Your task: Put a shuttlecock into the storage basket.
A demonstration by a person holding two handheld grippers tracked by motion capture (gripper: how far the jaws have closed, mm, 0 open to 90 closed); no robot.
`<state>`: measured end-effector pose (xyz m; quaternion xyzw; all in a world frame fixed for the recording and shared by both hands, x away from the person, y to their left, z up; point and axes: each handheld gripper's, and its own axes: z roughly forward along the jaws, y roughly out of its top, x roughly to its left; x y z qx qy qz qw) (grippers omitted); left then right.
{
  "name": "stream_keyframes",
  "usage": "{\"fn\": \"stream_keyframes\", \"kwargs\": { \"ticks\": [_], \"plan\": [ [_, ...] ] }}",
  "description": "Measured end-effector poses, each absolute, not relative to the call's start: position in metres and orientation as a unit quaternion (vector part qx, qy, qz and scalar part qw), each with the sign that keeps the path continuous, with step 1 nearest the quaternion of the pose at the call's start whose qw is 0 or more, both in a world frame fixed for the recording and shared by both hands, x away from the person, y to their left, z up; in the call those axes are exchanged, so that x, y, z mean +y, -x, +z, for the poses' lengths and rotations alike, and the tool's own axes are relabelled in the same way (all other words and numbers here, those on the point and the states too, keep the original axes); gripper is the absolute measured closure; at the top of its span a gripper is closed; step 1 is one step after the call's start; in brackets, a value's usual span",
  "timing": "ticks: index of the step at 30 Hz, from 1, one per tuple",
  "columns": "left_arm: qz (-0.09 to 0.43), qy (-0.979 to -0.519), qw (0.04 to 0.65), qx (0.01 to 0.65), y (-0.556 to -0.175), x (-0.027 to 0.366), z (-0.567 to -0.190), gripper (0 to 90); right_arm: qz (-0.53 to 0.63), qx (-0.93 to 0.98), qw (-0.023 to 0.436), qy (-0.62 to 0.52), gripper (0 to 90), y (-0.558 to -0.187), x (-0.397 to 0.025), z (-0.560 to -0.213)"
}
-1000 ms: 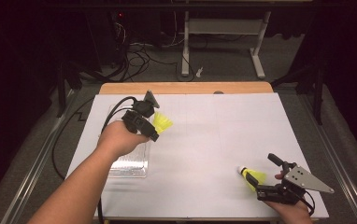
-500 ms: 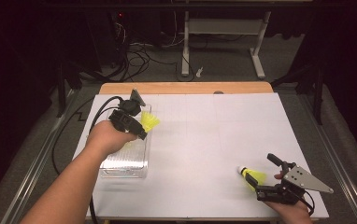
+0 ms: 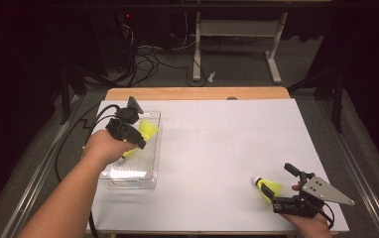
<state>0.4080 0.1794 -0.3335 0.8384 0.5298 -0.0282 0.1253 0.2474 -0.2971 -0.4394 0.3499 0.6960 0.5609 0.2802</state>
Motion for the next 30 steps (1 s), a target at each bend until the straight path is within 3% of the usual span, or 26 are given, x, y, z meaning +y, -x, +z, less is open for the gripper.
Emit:
{"fn": "stream_keyframes", "kwargs": {
  "ticks": [30],
  "plan": [
    [-0.021, -0.826, 0.103, 0.554, -0.426, 0.171, -0.345, 64.5, 0.56, 0.695, 0.279, -0.353, 0.3, -0.247, -0.297, -0.44]
  ]
}}
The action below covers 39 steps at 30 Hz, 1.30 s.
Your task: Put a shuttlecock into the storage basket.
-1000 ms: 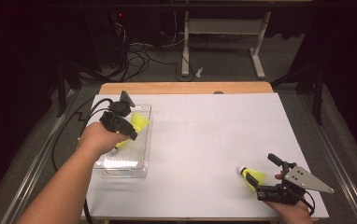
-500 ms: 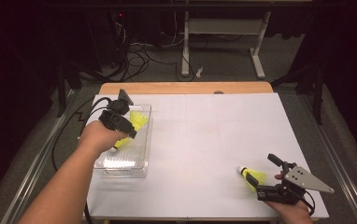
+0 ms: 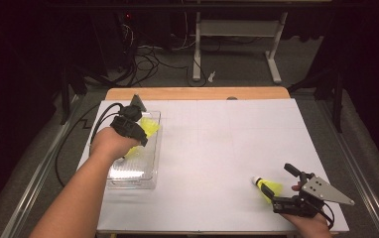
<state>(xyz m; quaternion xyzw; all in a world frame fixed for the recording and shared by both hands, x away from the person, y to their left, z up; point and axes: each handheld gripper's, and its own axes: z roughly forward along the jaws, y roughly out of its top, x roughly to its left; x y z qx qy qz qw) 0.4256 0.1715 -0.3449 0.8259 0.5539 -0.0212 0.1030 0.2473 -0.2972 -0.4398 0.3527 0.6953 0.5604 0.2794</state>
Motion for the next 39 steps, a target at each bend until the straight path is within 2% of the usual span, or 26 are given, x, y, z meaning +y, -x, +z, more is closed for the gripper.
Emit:
{"fn": "stream_keyframes", "kwargs": {
  "ticks": [39],
  "plan": [
    [-0.029, -0.804, 0.096, 0.587, -0.438, 0.179, -0.382, 64.5, 0.559, 0.697, 0.277, -0.353, 0.4, -0.248, -0.297, -0.441]
  ]
}}
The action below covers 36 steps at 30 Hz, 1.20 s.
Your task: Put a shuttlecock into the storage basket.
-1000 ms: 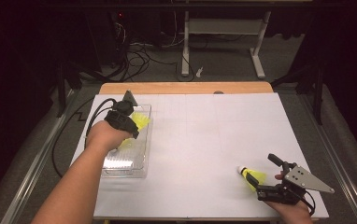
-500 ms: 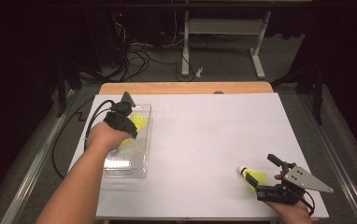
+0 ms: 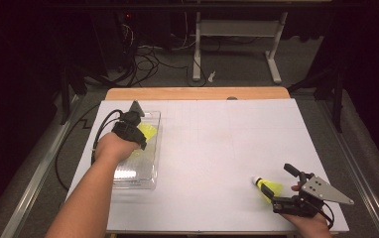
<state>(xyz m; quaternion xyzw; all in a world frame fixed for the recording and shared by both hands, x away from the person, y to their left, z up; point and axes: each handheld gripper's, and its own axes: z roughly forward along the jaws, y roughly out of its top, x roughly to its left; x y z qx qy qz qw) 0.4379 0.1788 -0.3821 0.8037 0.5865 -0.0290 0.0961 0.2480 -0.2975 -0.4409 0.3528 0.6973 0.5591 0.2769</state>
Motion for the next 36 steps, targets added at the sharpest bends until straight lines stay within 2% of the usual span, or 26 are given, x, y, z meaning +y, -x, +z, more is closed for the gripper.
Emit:
{"fn": "stream_keyframes", "kwargs": {
  "ticks": [36],
  "plan": [
    [-0.037, -0.801, 0.087, 0.591, -0.441, 0.17, -0.414, 64.3, 0.558, 0.697, 0.279, -0.353, 0.4, -0.248, -0.297, -0.44]
  ]
}}
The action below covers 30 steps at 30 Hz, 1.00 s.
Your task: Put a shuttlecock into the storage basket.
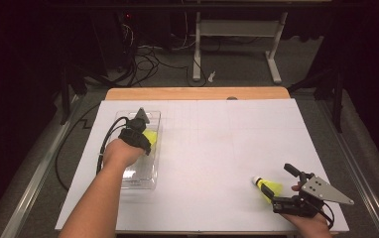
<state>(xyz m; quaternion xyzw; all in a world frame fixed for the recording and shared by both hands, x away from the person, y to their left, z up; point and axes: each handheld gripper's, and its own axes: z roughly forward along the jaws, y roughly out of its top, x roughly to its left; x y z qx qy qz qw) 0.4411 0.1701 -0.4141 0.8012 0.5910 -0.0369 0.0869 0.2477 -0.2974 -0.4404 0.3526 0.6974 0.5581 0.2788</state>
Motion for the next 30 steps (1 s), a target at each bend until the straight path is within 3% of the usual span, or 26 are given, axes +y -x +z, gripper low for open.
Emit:
{"fn": "stream_keyframes", "kwargs": {
  "ticks": [19, 30],
  "plan": [
    [-0.037, -0.807, 0.076, 0.585, -0.4413, 0.1688, -0.4231, 63.9, 0.558, 0.698, 0.278, -0.353, 0.4, -0.248, -0.2973, -0.4407],
    [-0.036, -0.813, 0.081, 0.576, -0.438, 0.1673, -0.4173, 56.2, 0.558, 0.697, 0.278, -0.353, 0.4, -0.2478, -0.2972, -0.4403]
  ]
}}
